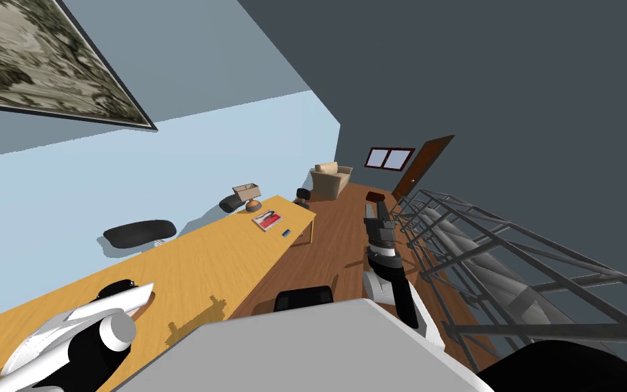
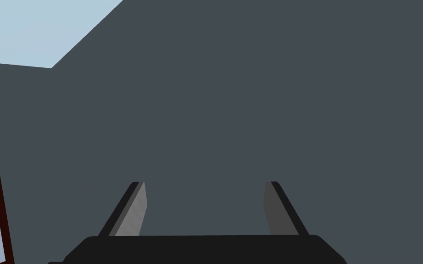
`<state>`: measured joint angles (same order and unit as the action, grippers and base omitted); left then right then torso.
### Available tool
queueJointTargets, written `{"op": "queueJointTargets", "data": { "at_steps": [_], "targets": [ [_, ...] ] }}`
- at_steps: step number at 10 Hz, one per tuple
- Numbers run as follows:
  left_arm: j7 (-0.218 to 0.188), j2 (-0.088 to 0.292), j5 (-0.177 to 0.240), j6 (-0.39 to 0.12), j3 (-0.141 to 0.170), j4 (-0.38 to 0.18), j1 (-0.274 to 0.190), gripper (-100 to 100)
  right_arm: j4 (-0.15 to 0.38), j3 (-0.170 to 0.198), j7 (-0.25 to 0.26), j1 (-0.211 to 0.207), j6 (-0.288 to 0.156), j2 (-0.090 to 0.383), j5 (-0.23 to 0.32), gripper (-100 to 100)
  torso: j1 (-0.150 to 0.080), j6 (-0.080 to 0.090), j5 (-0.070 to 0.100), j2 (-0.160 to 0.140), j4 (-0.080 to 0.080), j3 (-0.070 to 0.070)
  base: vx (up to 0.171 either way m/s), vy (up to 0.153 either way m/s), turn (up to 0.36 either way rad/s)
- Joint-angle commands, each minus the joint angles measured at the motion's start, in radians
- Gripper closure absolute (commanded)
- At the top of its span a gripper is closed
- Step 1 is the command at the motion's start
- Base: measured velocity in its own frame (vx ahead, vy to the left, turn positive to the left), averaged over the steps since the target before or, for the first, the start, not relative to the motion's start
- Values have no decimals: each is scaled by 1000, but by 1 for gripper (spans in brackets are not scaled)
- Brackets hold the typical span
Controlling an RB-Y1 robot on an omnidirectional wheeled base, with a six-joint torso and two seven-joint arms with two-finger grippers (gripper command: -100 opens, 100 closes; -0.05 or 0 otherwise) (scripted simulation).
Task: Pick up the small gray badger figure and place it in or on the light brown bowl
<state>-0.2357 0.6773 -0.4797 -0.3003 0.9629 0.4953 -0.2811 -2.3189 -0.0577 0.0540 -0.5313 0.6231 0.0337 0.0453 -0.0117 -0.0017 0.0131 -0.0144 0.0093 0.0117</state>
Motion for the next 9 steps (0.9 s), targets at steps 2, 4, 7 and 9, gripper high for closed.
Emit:
{"op": "queueJointTargets", "data": {
  "at_steps": [2, 4, 7, 9],
  "targets": [
    [11, 37, -5, -59, 2, -22, -42, -100, 0, 0, 0, 0, 0, 0, 0, 0, 0, 0, 0, 0, 0, 0, -80, 6, -97],
    [9, 33, -5, -47, 2, -22, -36, 0, 0, 0, 0, 0, 0, 0, 0, 0, -1, 0, 0, 2, 0, -1, -20, 0, -9],
    [9, 33, -5, -47, 2, -22, -36, 0, 0, 0, 0, 0, 0, 0, 0, 0, -1, 0, 0, 5, -1, -3, 0, 0, 0],
    [9, 33, -5, -47, 2, -22, -35, 0, 0, 0, 0, 0, 0, 0, 0, 0, -1, 0, 0, 5, -1, -3, 0, 0, 0]
  ]
}}
